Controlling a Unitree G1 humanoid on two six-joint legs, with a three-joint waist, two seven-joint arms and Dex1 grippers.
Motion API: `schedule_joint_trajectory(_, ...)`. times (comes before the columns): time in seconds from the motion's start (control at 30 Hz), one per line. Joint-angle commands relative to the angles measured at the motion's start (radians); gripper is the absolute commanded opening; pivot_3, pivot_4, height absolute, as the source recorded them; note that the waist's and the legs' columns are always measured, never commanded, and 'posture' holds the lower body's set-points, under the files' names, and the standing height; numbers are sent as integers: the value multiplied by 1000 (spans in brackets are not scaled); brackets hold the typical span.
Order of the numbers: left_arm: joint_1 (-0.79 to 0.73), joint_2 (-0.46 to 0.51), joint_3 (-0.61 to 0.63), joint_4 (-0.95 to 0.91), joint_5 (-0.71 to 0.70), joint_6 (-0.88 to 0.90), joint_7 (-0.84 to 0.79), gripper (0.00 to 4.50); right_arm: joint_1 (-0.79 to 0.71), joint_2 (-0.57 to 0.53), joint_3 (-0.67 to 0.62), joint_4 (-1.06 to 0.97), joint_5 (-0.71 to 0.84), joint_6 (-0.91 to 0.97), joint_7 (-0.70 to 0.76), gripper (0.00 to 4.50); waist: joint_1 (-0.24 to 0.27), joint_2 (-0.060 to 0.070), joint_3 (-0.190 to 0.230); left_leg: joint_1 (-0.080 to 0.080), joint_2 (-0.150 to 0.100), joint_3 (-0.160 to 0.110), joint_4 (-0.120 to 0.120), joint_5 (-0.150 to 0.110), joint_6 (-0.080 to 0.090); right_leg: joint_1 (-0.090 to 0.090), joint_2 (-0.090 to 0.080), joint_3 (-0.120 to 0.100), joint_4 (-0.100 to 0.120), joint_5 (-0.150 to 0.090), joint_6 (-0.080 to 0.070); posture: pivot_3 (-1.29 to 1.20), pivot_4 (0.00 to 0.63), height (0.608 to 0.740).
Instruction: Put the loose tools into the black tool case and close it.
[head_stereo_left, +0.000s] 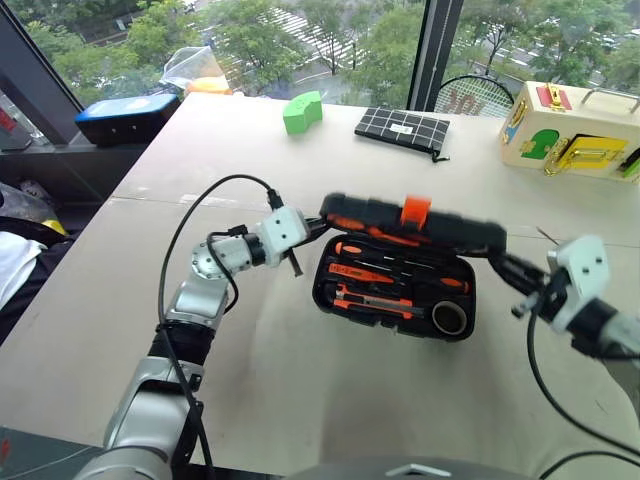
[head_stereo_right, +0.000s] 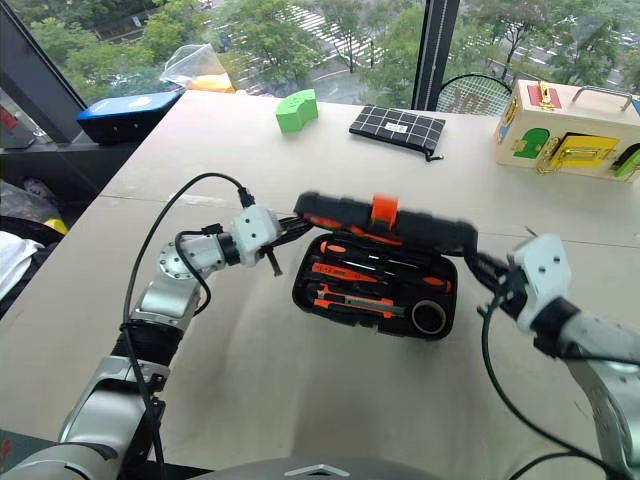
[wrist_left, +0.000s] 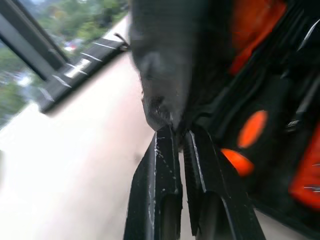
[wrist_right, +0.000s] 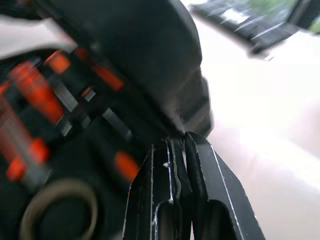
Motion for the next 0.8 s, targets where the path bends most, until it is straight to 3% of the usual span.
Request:
schedule_joint_trajectory(0.03, 12, 253, 63, -67, -230, 479, -293, 1356, 220, -36, -167, -113, 56, -5, 118, 1181, -20, 0, 0, 2, 1, 0, -1, 0, 0, 1, 1, 0, 0, 0, 0, 0, 150, 740)
schedule_joint_trajectory(0.07, -17, 339, 82, -43, -275, 581, -365, 1699, 327, -43, -229, -145, 78, -6, 181, 1244, -22, 1, 1, 5, 1, 0, -2, 0, 0, 3, 1, 0, 0, -1, -1, 0, 150, 740)
schedule_joint_trajectory(0.13, -67, 430, 103, -28, -343, 720, -437, 1747, 458, -50, -300, -184, 123, -14, 257, 1089, -22, 0, 1, 6, 2, 0, -4, 0, 0, 3, 2, -1, 0, -2, -4, 0, 150, 740)
schedule_joint_trajectory(0.23, -60, 508, 95, -112, -430, 837, -555, 805, 564, -83, -294, -233, 155, -17, 320, 16, -20, 0, 3, 15, 3, 0, -7, 0, 0, 11, 2, -1, -1, -4, -5, 0, 150, 740)
schedule_joint_trajectory(0.27, -45, 520, 88, -153, -451, 859, -573, 271, 546, -92, -269, -241, 180, -5, 307, 0, -20, 0, 2, 18, 3, 1, -7, 0, 0, 12, 1, -1, -2, -4, -5, 0, 150, 740)
schedule_joint_trajectory(0.3, -31, 525, 85, -190, -462, 869, -578, 83, 520, -101, -240, -246, 196, 5, 290, 0, -22, 0, 2, 19, 3, 3, -7, 0, 0, 13, 0, 0, -2, -4, -5, 0, 150, 740)
schedule_joint_trajectory(0.47, 47, 505, 85, -369, -500, 875, -559, 83, 323, -183, 105, -203, 72, 70, 174, 0, -19, -6, 4, 17, 2, 3, -5, 0, 0, 12, 0, 2, -1, -5, -8, 0, 150, 740)
schedule_joint_trajectory(0.6, 75, 451, 98, -459, -510, 855, -496, 83, 114, -157, 357, -68, -66, 103, 50, 0, -13, -8, 5, 15, 2, 1, -6, 0, 0, 11, 1, 0, -2, -5, -7, 0, 150, 740)
schedule_joint_trajectory(0.7, 92, 425, 104, -503, -513, 849, -455, 83, 10, -98, 402, 16, -112, 118, -38, 0, -11, -7, 6, 15, 2, 1, -6, 0, 0, 11, 1, 0, -2, -5, -7, 0, 150, 740)
schedule_joint_trajectory(0.8, 102, 396, 106, -514, -504, 828, -409, 83, -101, 0, 352, 90, -104, 132, -125, 0, -21, -8, 5, 15, 3, 0, -6, 0, 0, 11, 3, 0, -1, -5, -7, 0, 150, 740)
